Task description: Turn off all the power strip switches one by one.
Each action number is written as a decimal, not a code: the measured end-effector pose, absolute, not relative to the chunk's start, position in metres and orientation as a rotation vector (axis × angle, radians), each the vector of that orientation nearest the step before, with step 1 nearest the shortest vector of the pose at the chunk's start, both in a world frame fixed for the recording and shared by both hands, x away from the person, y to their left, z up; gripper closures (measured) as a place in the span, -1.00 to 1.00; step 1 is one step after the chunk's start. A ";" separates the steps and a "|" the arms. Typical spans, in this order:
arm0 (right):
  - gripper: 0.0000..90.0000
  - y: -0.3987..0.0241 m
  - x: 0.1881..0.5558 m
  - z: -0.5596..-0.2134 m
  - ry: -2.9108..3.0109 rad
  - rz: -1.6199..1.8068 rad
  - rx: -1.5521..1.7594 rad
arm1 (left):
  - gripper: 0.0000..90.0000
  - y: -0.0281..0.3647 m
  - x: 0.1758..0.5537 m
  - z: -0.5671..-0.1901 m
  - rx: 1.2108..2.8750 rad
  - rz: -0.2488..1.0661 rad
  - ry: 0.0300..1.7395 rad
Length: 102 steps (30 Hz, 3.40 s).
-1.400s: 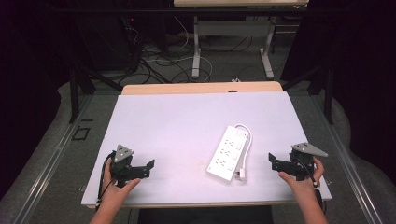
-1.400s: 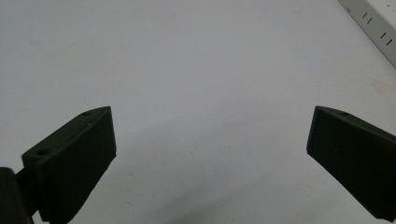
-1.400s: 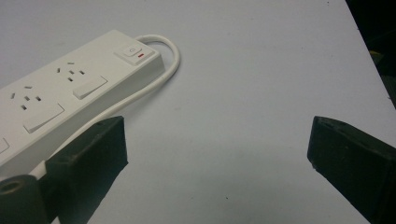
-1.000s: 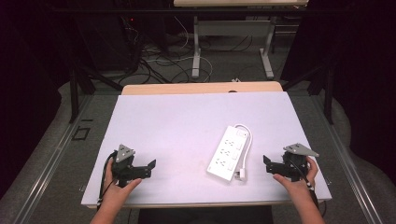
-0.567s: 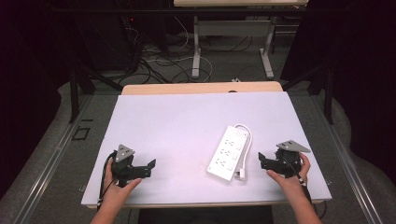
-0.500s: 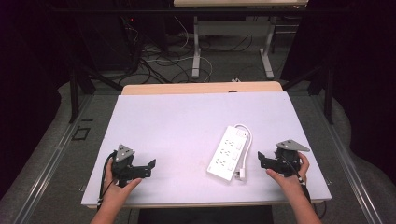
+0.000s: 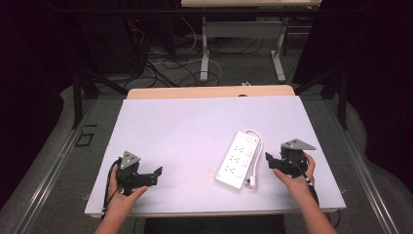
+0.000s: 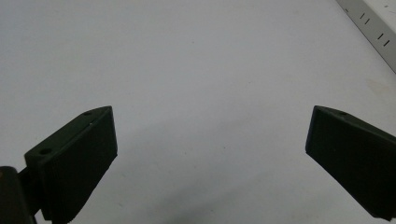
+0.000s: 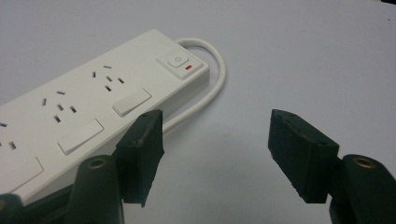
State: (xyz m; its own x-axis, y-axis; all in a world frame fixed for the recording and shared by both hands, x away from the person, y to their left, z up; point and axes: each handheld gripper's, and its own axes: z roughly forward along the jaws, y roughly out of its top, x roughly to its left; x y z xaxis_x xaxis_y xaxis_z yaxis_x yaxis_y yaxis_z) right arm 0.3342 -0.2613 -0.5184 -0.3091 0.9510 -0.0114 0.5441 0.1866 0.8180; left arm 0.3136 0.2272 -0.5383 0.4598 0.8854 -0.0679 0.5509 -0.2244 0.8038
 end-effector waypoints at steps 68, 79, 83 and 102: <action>0.88 -0.220 0.414 -0.490 2.106 0.864 1.375 | -0.93 0.230 0.315 -0.537 1.904 0.530 1.203; 1.00 -0.218 0.422 -0.495 2.108 0.868 1.392 | -0.93 0.230 0.315 -0.538 1.895 0.517 1.211; 1.00 -0.216 0.423 -0.496 2.097 0.886 1.380 | -0.93 0.230 0.315 -0.538 1.901 0.517 1.209; 1.00 -0.202 0.442 -0.509 2.172 0.799 1.413 | -0.93 0.230 0.316 -0.539 1.909 0.518 1.204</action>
State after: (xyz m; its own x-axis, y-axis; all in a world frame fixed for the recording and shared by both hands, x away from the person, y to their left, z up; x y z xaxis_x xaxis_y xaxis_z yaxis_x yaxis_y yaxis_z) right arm 0.4422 -0.2017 -0.5087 -0.3905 0.9197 -0.0410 0.6740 0.3159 0.6678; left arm 0.3155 0.2297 -0.5385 0.4626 0.8836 -0.0727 0.5546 -0.2244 0.8013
